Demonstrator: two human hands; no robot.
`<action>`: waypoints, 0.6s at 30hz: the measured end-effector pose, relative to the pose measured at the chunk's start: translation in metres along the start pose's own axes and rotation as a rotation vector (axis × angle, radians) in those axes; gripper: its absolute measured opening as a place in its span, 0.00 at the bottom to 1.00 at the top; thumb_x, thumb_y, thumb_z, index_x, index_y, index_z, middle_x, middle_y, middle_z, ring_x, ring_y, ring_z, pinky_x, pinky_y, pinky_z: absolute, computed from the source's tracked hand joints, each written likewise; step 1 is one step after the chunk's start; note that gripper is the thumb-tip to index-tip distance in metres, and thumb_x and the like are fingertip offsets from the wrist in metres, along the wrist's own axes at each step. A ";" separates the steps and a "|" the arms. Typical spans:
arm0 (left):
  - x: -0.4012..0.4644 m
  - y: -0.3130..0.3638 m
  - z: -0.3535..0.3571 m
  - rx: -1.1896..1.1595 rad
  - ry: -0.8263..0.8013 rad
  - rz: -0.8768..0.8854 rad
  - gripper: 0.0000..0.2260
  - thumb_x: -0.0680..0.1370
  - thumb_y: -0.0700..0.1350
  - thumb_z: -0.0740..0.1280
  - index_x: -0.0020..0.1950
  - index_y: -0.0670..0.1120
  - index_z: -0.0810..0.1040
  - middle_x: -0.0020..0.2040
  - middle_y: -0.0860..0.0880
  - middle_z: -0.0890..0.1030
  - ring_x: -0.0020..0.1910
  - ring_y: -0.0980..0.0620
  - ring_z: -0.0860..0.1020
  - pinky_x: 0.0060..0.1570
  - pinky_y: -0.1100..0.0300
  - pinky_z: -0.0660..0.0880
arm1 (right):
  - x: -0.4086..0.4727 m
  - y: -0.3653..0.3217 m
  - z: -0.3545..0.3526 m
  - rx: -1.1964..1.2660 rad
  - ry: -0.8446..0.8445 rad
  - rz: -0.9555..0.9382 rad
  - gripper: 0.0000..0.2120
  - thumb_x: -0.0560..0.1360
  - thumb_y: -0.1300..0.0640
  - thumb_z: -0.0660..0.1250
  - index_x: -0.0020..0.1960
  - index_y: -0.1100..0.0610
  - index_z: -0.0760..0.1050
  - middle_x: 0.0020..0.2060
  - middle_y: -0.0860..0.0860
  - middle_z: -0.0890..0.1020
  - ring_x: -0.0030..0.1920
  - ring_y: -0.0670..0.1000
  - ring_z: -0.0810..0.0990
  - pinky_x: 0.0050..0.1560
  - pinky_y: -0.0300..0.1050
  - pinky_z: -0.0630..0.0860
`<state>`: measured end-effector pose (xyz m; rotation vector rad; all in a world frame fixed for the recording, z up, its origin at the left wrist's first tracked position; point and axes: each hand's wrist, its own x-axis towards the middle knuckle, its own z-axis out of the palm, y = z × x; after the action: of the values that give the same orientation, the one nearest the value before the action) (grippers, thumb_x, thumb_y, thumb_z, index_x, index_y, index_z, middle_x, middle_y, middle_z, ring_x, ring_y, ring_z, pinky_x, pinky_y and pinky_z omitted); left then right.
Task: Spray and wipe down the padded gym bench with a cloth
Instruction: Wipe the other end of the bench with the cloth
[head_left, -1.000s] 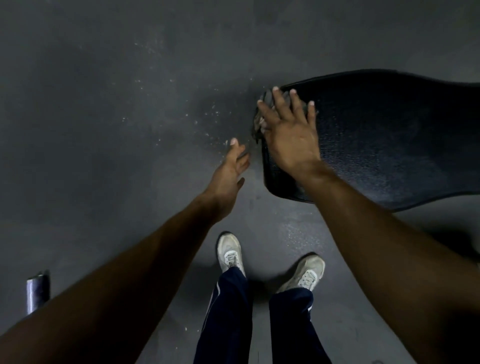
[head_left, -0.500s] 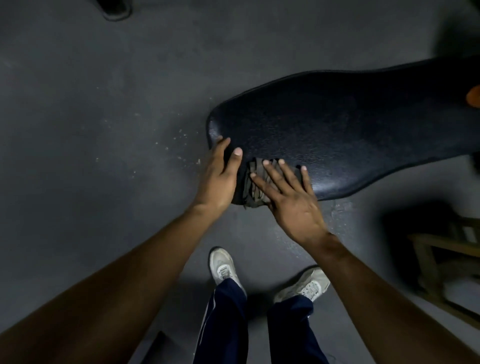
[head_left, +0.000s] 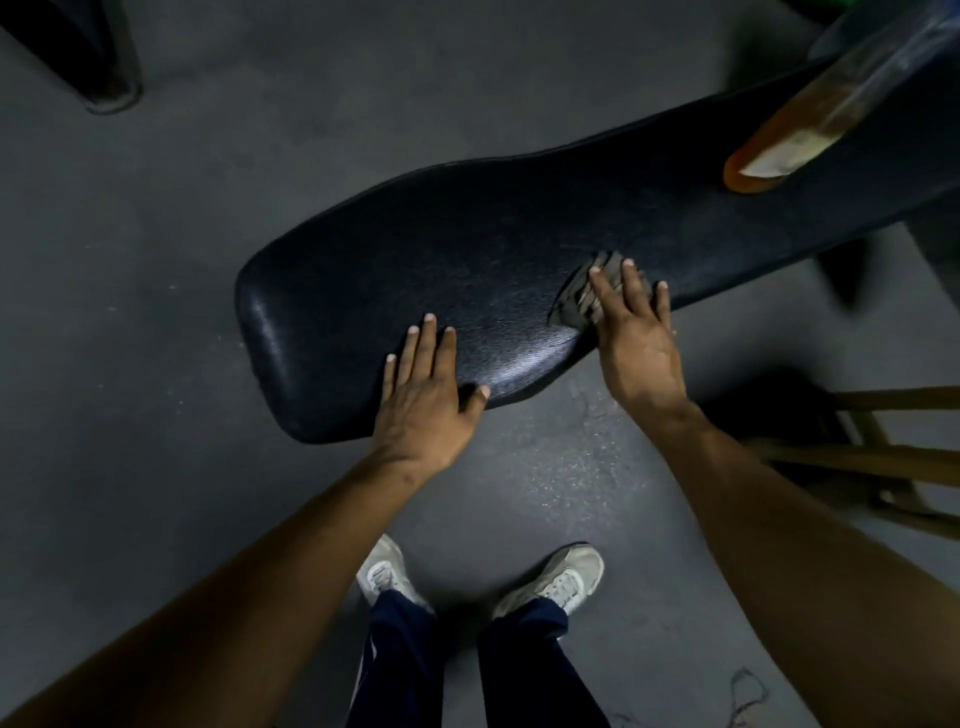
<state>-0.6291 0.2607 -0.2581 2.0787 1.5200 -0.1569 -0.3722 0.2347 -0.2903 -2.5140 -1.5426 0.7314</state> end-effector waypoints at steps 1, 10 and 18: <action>0.003 0.010 0.002 -0.002 -0.009 -0.022 0.37 0.80 0.61 0.58 0.82 0.47 0.47 0.82 0.49 0.39 0.81 0.50 0.39 0.78 0.48 0.41 | 0.012 0.014 -0.006 0.000 0.000 0.012 0.27 0.89 0.54 0.52 0.85 0.40 0.51 0.87 0.50 0.47 0.86 0.64 0.44 0.83 0.71 0.52; 0.025 0.071 0.015 -0.039 0.011 -0.288 0.44 0.78 0.64 0.60 0.81 0.40 0.44 0.82 0.44 0.39 0.81 0.47 0.40 0.78 0.47 0.44 | 0.065 0.033 -0.049 0.025 -0.008 0.125 0.30 0.88 0.59 0.55 0.86 0.41 0.52 0.87 0.49 0.44 0.85 0.66 0.40 0.80 0.77 0.48; 0.039 0.078 0.003 -0.093 -0.123 -0.368 0.47 0.76 0.62 0.66 0.81 0.40 0.42 0.81 0.44 0.38 0.80 0.45 0.39 0.79 0.46 0.45 | 0.052 -0.029 -0.029 -0.197 -0.238 -0.491 0.29 0.87 0.43 0.54 0.85 0.39 0.49 0.87 0.46 0.44 0.86 0.59 0.40 0.82 0.72 0.45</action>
<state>-0.5438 0.2757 -0.2483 1.6696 1.7828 -0.3376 -0.3632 0.2980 -0.2729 -2.0716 -2.2944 0.8515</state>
